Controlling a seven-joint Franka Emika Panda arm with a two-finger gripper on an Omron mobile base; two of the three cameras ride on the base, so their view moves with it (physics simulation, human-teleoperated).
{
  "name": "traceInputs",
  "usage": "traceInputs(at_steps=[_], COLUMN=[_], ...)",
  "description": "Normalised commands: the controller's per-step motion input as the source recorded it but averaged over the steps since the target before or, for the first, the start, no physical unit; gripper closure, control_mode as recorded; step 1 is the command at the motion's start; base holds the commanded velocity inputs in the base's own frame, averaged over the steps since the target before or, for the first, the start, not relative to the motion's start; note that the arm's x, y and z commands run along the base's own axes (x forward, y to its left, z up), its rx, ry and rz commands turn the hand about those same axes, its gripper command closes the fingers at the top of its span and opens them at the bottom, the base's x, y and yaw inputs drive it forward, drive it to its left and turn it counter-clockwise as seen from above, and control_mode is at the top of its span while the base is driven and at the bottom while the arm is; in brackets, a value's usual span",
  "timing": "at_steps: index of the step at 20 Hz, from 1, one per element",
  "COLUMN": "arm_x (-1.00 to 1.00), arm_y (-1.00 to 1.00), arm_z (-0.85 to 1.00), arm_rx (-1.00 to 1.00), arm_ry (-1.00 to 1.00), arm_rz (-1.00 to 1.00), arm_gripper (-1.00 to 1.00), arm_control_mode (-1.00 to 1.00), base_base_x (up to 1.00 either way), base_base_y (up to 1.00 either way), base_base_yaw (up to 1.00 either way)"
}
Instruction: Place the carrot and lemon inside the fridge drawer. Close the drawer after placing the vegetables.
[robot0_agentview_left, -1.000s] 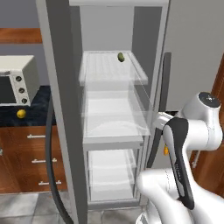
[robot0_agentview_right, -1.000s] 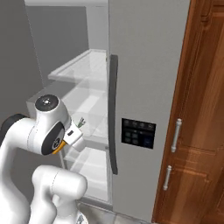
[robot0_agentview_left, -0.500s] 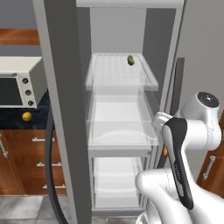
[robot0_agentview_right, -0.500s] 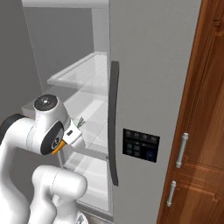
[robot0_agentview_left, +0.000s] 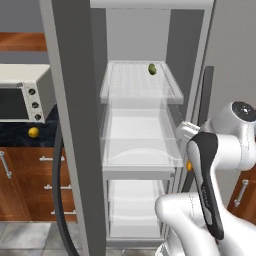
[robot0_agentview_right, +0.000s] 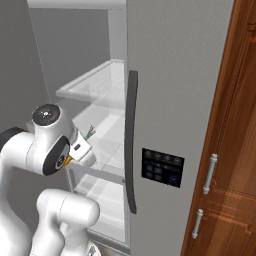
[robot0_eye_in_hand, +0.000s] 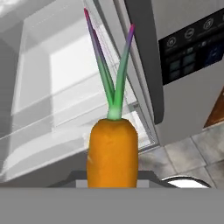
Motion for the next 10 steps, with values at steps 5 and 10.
traceInputs(at_steps=[5,10], arm_x=[0.57,0.93], arm_y=[0.10,0.22], arm_z=[0.68,0.02], arm_rx=[0.00,0.00], arm_ry=[-0.01,0.00], arm_rz=[-0.01,0.00], arm_gripper=[1.00,1.00], arm_control_mode=[-1.00,-1.00], base_base_x=[0.00,0.00], base_base_y=[0.00,0.00], base_base_yaw=[0.00,0.00])
